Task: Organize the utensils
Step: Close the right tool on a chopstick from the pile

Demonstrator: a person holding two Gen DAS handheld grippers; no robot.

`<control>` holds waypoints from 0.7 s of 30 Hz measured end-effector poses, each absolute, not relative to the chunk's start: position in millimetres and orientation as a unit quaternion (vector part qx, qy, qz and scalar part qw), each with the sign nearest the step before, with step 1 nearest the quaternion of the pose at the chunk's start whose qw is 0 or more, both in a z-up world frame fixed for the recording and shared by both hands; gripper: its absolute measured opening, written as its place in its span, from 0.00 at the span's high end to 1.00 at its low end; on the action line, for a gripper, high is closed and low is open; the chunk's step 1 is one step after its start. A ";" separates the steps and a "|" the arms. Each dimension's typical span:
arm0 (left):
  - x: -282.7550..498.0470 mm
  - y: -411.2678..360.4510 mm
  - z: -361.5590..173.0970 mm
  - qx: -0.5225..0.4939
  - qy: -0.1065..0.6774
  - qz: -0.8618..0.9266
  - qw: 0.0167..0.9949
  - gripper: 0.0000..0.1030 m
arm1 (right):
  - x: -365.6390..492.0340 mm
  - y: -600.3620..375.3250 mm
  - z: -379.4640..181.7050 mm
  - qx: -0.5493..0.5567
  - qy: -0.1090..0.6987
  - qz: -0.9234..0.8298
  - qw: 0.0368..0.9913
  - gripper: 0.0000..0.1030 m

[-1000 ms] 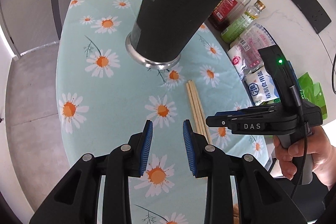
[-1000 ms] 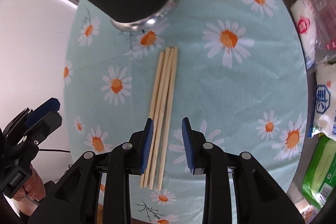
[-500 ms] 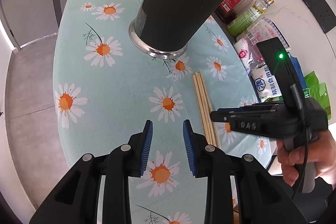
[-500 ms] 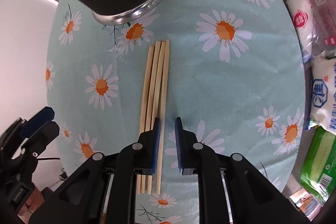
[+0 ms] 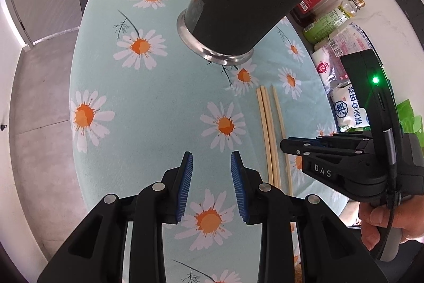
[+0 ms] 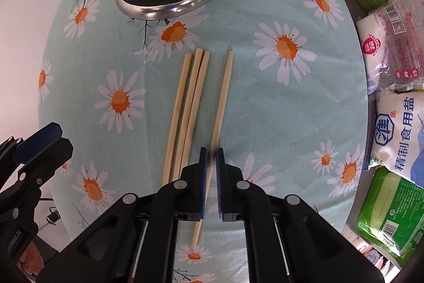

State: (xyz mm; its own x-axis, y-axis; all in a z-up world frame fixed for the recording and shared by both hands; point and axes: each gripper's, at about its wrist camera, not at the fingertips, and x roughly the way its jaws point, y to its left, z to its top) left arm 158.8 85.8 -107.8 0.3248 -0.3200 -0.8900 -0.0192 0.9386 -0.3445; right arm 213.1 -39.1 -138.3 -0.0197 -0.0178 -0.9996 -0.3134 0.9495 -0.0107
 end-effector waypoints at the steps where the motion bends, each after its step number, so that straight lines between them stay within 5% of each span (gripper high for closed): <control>1: 159.9 84.1 -107.4 -0.148 0.574 -0.093 0.800 0.72 | 213.8 -39.6 -138.3 -0.117 0.707 0.110 0.689 0.94; 21: 196.1 11.6 -127.1 -0.121 0.655 -0.080 0.742 0.72 | 238.3 -168.8 -99.3 0.055 0.700 0.192 0.685 0.95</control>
State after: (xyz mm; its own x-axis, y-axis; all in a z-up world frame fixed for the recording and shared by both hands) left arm 196.1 11.6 -127.1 0.1292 -0.2769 -0.9522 -0.0408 0.9579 -0.2841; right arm 238.3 -168.8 -99.3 -0.0549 0.3396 -0.9390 -0.1866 0.9203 0.3438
